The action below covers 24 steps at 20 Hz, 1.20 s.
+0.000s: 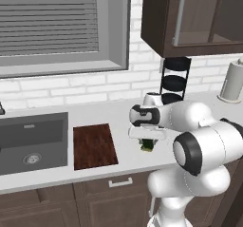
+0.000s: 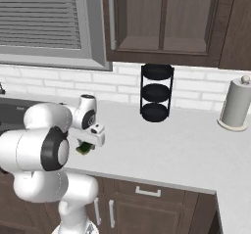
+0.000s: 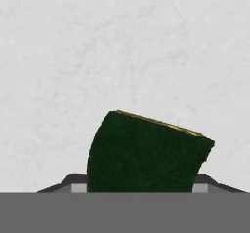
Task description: Pick up the sponge from the counter and clean the cutting board by briefly scrubbing or pressing down on the cutting board. Once finished, release the sponge.
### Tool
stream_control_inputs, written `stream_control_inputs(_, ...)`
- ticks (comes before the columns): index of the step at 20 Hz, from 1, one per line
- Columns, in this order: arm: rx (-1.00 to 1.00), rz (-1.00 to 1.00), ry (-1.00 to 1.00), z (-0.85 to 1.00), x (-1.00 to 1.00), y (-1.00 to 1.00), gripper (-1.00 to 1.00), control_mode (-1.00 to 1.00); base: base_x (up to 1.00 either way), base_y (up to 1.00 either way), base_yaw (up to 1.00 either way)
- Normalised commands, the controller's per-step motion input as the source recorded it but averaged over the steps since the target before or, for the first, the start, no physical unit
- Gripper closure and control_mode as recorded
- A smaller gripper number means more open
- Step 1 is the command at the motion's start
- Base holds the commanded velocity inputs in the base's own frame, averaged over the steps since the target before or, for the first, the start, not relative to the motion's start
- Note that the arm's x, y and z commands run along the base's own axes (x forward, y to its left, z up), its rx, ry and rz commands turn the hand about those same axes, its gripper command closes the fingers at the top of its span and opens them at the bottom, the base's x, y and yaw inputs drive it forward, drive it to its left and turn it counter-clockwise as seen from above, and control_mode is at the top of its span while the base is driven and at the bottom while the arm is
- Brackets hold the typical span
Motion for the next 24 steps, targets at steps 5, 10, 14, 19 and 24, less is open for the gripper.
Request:
stream_control_inputs(5, 0.09, -0.38, 0.00, 0.08, -0.02, 0.49, 1.00, -1.00, 0.00, 0.00, 0.00)
stream_control_inputs(10, 0.11, -0.34, 0.00, -0.05, -0.02, 0.60, 1.00, -1.00, 0.00, 0.00, 0.00)
stream_control_inputs(14, 0.03, -0.32, 0.02, 0.02, 0.00, 0.63, 1.00, -1.00, 0.00, 0.00, 0.00)
stream_control_inputs(19, -0.01, -0.29, 0.09, 0.01, 0.00, 0.58, 1.00, -1.00, 0.00, 0.00, 0.00)
stream_control_inputs(24, -0.10, -0.24, 0.07, -0.02, 0.01, 0.47, 1.00, -1.00, 0.00, 0.00, 0.00)
